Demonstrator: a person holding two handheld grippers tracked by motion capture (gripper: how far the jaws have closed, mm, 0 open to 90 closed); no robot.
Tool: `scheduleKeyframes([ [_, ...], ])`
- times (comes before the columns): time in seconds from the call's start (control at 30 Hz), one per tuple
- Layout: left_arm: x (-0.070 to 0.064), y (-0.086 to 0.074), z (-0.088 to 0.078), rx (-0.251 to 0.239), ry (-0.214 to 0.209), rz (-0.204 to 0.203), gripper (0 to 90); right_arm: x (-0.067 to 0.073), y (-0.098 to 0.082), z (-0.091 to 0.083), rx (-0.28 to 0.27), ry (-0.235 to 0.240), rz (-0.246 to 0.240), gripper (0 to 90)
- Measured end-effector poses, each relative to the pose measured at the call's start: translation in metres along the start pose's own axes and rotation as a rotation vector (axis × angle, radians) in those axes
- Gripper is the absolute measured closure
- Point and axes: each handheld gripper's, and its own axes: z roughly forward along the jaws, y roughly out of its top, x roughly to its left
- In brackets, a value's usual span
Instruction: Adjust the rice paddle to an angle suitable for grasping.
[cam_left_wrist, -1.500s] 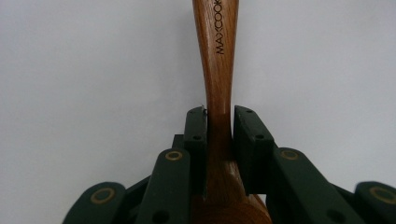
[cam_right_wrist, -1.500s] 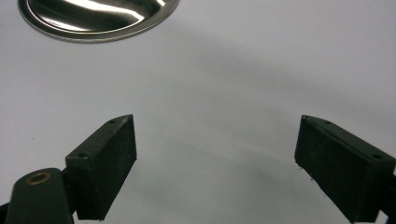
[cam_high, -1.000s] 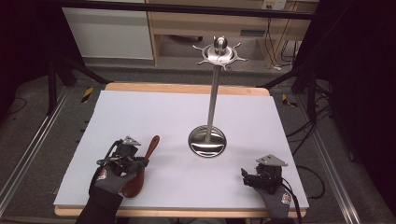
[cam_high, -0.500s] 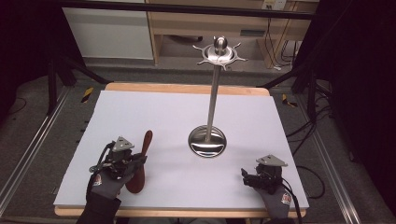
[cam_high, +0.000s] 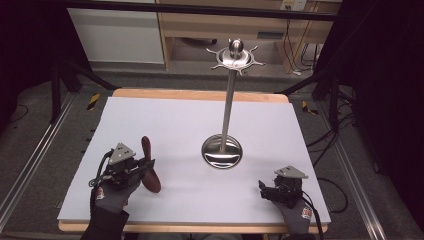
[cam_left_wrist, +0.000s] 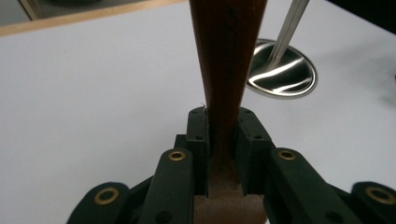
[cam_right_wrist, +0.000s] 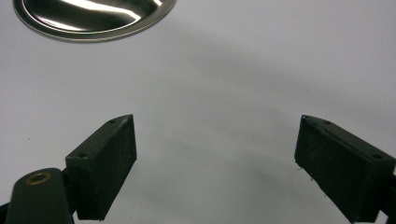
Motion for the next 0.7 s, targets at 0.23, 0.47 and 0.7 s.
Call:
scheduleKeyframes([
  [0.23, -0.004, 0.012, -0.006, -0.090, 0.003, 0.011, 76.6, -0.001, 0.000, 0.000, -0.003, -0.001, 0.002, 13.1],
  [0.47, -0.008, 0.026, -0.008, -0.129, -0.016, 0.017, 76.6, -0.002, 0.000, 0.000, -0.005, -0.005, 0.004, 13.0],
  [0.7, -0.009, 0.039, -0.014, -0.173, -0.034, 0.017, 76.6, -0.003, 0.000, -0.001, -0.007, -0.010, 0.009, 13.0],
])
